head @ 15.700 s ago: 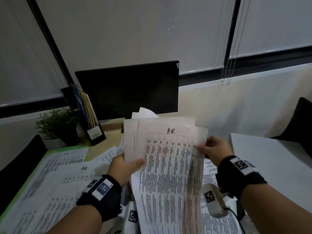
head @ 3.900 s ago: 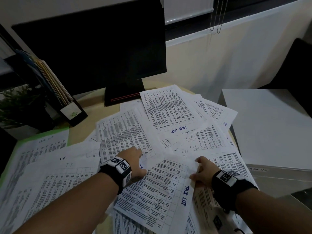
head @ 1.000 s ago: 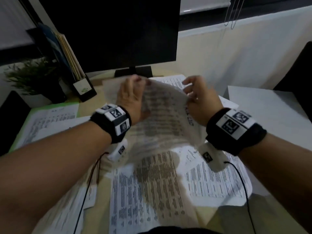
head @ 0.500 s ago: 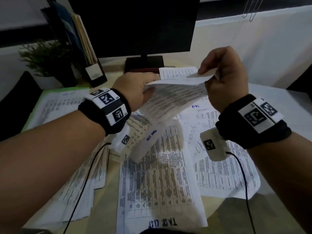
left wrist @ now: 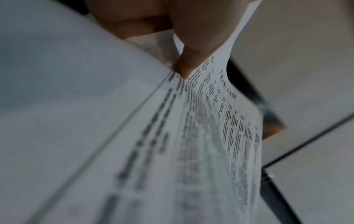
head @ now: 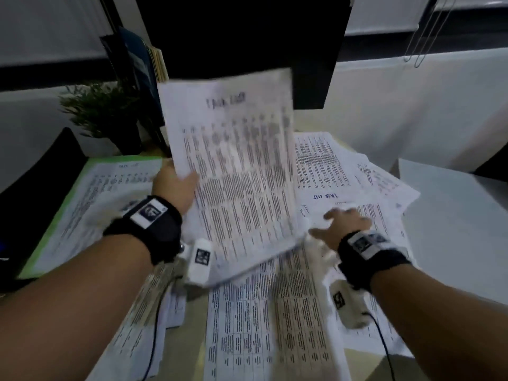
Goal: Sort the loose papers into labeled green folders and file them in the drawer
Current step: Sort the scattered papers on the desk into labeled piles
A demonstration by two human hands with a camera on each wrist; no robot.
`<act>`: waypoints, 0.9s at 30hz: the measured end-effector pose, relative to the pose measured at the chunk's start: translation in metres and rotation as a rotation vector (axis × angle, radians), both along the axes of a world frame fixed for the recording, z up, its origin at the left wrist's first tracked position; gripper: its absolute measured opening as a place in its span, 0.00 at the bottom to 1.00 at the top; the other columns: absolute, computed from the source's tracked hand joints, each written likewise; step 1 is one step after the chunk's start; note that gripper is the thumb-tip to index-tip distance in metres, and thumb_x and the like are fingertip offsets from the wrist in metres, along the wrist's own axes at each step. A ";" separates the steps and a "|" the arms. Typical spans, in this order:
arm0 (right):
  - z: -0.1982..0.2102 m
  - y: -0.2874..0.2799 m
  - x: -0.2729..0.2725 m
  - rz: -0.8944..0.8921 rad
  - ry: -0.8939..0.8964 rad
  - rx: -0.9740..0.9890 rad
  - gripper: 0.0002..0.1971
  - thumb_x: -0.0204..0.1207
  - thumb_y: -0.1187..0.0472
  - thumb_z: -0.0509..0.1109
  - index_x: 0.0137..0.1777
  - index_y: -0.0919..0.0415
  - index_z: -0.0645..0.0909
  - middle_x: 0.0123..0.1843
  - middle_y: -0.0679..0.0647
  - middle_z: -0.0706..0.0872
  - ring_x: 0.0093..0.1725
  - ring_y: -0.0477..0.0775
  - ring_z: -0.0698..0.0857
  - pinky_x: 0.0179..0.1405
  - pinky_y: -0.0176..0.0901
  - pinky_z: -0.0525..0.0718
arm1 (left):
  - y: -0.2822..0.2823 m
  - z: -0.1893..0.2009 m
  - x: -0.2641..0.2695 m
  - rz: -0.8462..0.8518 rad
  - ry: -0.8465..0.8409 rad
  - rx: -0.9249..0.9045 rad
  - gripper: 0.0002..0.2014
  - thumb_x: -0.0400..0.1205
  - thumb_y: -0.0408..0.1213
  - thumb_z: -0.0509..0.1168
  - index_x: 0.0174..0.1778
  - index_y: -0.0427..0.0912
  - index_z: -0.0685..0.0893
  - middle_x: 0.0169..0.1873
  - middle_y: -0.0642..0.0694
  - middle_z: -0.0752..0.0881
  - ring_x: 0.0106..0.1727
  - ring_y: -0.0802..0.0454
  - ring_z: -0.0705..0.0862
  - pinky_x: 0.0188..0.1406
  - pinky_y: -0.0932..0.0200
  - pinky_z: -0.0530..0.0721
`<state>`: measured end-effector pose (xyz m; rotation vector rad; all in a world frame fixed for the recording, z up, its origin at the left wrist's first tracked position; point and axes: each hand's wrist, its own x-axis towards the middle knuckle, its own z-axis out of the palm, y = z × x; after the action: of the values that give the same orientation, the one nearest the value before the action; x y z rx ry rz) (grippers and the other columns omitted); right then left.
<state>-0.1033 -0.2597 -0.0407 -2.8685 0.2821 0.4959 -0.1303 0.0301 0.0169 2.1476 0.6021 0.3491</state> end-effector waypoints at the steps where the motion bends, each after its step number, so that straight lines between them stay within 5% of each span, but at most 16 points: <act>1: -0.014 0.011 -0.002 0.084 0.092 -0.084 0.32 0.69 0.31 0.65 0.70 0.47 0.72 0.71 0.58 0.72 0.69 0.65 0.71 0.68 0.61 0.72 | 0.008 -0.019 -0.002 -0.010 0.100 -0.033 0.16 0.84 0.33 0.62 0.68 0.37 0.80 0.61 0.40 0.84 0.56 0.44 0.82 0.47 0.61 0.73; 4: -0.037 0.039 -0.002 0.203 0.143 -0.158 0.24 0.74 0.38 0.62 0.68 0.46 0.73 0.68 0.53 0.72 0.69 0.63 0.70 0.68 0.63 0.69 | 0.023 -0.067 -0.010 -0.040 0.347 -0.049 0.17 0.84 0.31 0.61 0.69 0.34 0.79 0.65 0.34 0.82 0.62 0.36 0.81 0.50 0.58 0.75; 8: -0.040 0.059 0.016 0.292 0.039 -0.098 0.22 0.78 0.59 0.63 0.68 0.35 0.73 0.70 0.50 0.73 0.70 0.60 0.69 0.69 0.62 0.71 | 0.040 -0.098 -0.014 -0.057 0.431 -0.046 0.16 0.83 0.30 0.60 0.67 0.34 0.79 0.62 0.34 0.84 0.58 0.36 0.83 0.50 0.57 0.76; 11: -0.040 0.067 0.038 0.235 0.057 -0.010 0.26 0.78 0.68 0.60 0.73 0.45 0.73 0.72 0.55 0.72 0.70 0.61 0.73 0.68 0.57 0.76 | 0.056 -0.105 -0.011 -0.075 0.457 -0.014 0.15 0.83 0.32 0.59 0.66 0.38 0.80 0.59 0.37 0.85 0.53 0.39 0.83 0.49 0.57 0.78; 13: -0.043 0.073 0.045 0.190 0.093 -0.012 0.25 0.78 0.63 0.65 0.76 0.55 0.69 0.73 0.59 0.71 0.70 0.63 0.74 0.69 0.55 0.76 | 0.061 -0.109 -0.009 -0.104 0.497 0.025 0.14 0.83 0.32 0.58 0.63 0.39 0.81 0.51 0.40 0.85 0.44 0.43 0.81 0.41 0.59 0.77; 17: -0.049 0.088 0.042 0.171 0.144 -0.162 0.41 0.73 0.42 0.72 0.78 0.64 0.60 0.74 0.61 0.68 0.72 0.63 0.71 0.69 0.52 0.73 | 0.060 -0.122 -0.016 -0.154 0.576 0.060 0.14 0.85 0.33 0.57 0.66 0.42 0.78 0.46 0.44 0.82 0.38 0.47 0.80 0.31 0.62 0.75; 21: -0.051 0.086 0.047 0.152 0.142 -0.155 0.45 0.67 0.40 0.75 0.78 0.60 0.61 0.72 0.58 0.69 0.71 0.63 0.70 0.68 0.58 0.73 | 0.061 -0.137 -0.026 -0.139 0.558 0.014 0.16 0.84 0.40 0.57 0.69 0.51 0.76 0.57 0.47 0.85 0.46 0.48 0.85 0.48 0.53 0.84; 25: -0.053 0.086 0.050 0.142 0.174 -0.102 0.44 0.64 0.42 0.77 0.76 0.57 0.63 0.70 0.57 0.71 0.71 0.61 0.70 0.68 0.60 0.74 | 0.064 -0.138 -0.028 -0.141 0.536 0.036 0.14 0.84 0.41 0.58 0.65 0.51 0.76 0.55 0.46 0.86 0.49 0.44 0.84 0.55 0.50 0.83; 27: -0.051 0.090 0.048 0.136 0.179 -0.109 0.36 0.65 0.44 0.74 0.70 0.58 0.69 0.64 0.56 0.76 0.65 0.60 0.74 0.65 0.60 0.76 | 0.063 -0.138 -0.029 -0.139 0.539 0.051 0.13 0.85 0.42 0.57 0.65 0.51 0.76 0.56 0.46 0.85 0.49 0.44 0.83 0.53 0.54 0.81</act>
<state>-0.0554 -0.1694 -0.0921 -2.9662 0.1463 0.7885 -0.1593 0.0934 -0.1207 2.3249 0.7387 -0.3063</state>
